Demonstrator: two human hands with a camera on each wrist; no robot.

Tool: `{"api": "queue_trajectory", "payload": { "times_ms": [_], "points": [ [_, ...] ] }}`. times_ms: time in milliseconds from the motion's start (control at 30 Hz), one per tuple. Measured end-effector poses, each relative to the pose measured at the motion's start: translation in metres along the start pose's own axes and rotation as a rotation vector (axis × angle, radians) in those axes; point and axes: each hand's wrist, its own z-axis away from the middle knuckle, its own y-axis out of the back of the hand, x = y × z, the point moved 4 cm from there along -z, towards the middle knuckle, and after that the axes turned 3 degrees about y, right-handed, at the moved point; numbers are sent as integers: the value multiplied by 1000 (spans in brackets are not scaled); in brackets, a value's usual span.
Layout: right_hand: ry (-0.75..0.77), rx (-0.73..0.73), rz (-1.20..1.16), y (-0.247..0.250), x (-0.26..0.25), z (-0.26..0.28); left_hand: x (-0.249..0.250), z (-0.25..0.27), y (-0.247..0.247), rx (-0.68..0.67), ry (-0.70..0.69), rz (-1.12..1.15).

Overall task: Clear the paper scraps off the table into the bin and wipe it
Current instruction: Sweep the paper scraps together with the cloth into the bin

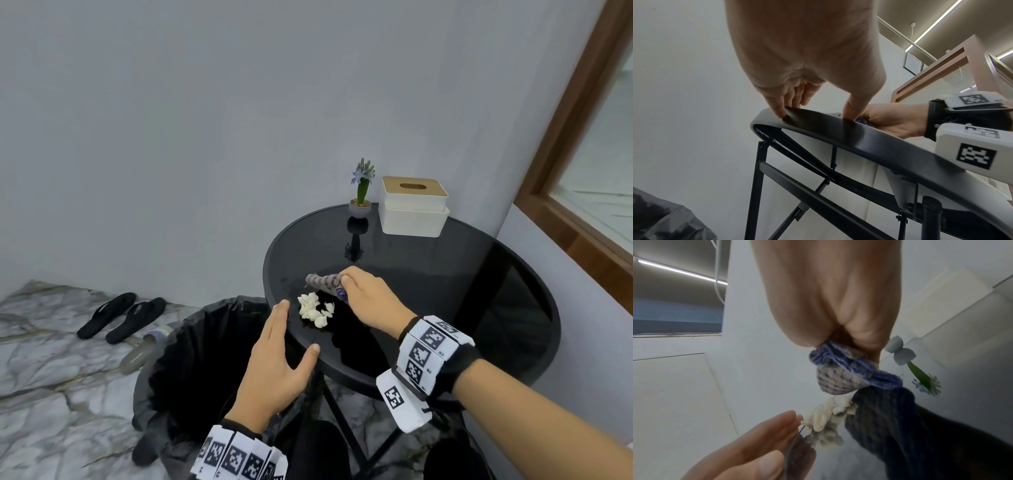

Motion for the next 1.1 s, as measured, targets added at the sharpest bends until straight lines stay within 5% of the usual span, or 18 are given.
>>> {"api": "queue_trajectory", "payload": {
  "times_ms": [433,500,667,867,1100],
  "points": [
    [62,102,718,-27,-8,76,-2,5,6,4,-2,16],
    [118,149,703,-28,-7,76,-7,4,8,9,0,-2],
    [73,-10,561,-44,12,76,-19,-1,14,4,22,-35],
    [-55,231,455,-48,24,65,-24,-4,18,-29,28,-37],
    [-128,265,326,-61,6,37,-42,-3,28,-39,50,-49]
  ]
}}
